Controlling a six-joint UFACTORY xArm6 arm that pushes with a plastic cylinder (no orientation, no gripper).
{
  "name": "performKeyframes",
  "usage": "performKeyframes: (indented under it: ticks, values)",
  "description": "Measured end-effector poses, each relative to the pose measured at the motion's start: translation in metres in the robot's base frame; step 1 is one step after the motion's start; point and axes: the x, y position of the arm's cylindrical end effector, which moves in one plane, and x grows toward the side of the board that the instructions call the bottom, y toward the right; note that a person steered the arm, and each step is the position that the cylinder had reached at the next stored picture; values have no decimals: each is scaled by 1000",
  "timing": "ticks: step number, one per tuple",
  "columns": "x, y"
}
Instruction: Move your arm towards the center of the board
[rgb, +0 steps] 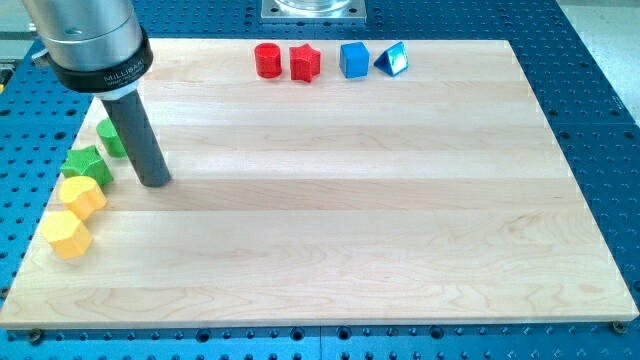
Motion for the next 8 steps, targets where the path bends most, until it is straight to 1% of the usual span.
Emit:
performKeyframes:
  ticks: [1, 2, 4, 5, 8]
  values:
    - [0, 0]
    - [-34, -6]
    - [-40, -6]
    - [-55, -11]
    - [-52, 5]
